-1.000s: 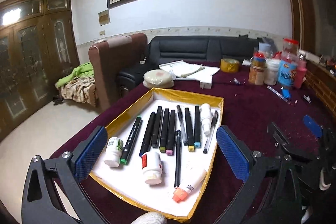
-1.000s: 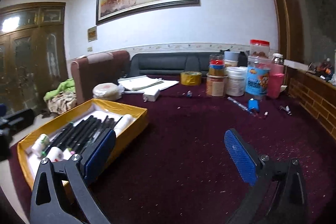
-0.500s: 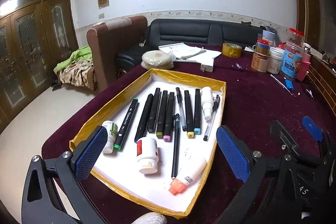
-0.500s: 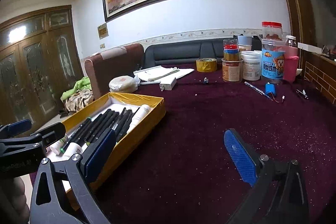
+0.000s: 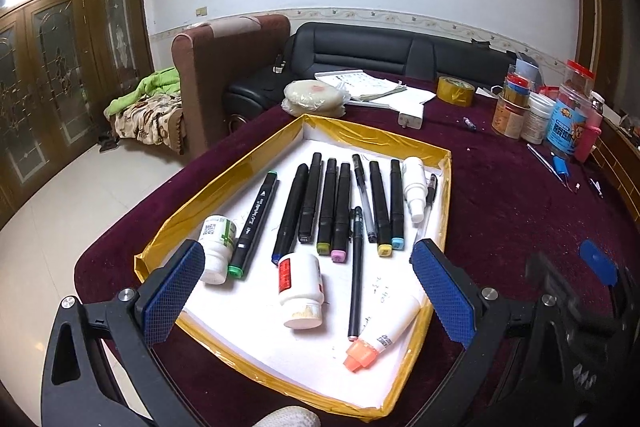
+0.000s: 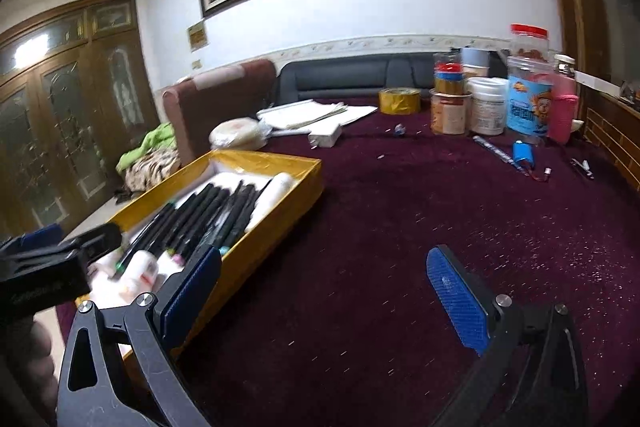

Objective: Organize rigid objects

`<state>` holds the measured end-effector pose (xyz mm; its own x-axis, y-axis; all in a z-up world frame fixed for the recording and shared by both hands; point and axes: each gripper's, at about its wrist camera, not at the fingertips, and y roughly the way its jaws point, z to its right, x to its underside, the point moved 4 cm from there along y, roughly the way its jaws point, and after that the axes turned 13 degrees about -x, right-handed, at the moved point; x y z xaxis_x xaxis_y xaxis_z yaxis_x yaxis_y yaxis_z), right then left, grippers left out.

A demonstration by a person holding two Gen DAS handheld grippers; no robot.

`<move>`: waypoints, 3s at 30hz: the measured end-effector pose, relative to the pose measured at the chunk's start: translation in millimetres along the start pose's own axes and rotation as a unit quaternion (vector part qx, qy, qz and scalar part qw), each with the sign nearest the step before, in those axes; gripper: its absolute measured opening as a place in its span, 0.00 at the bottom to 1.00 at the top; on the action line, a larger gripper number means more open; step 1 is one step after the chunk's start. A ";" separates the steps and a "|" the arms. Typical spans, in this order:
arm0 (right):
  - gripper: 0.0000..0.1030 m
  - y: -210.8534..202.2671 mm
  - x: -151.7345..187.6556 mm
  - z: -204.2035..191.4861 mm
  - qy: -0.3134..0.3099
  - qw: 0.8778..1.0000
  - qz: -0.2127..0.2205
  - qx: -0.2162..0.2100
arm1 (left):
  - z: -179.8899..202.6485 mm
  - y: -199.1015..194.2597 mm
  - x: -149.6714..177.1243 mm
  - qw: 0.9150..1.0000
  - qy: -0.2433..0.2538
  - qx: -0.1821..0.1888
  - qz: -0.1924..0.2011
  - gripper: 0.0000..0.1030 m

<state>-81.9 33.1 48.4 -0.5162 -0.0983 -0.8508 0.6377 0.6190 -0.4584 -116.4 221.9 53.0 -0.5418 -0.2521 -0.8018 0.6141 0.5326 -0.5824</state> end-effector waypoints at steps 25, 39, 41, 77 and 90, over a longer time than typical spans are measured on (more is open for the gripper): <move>0.99 3.2 26.7 -50.8 -0.054 0.995 -0.067 0.041 | -16.5 13.2 4.8 0.999 -0.021 0.031 -0.036 1.00; 0.99 7.1 31.5 -56.8 -0.057 0.994 -0.081 0.051 | -19.1 19.3 7.9 0.997 -0.027 0.045 -0.055 1.00; 0.99 7.6 31.9 -56.8 -0.057 0.994 -0.082 0.051 | -18.7 19.8 9.0 0.997 -0.027 0.045 -0.057 1.00; 0.99 10.5 38.2 -52.9 -0.041 0.994 -0.092 0.049 | -14.9 29.3 18.3 0.995 -0.025 0.056 -0.080 1.00; 0.99 11.1 38.2 -52.3 -0.040 0.994 -0.092 0.048 | -14.3 30.3 18.2 0.994 -0.026 0.069 -0.081 1.00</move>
<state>-124.4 77.1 24.2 -0.5846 -0.2669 -0.7662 0.5902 0.5081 -0.6273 -115.9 245.0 22.7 -0.6124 -0.3684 -0.6995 0.5961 0.3660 -0.7146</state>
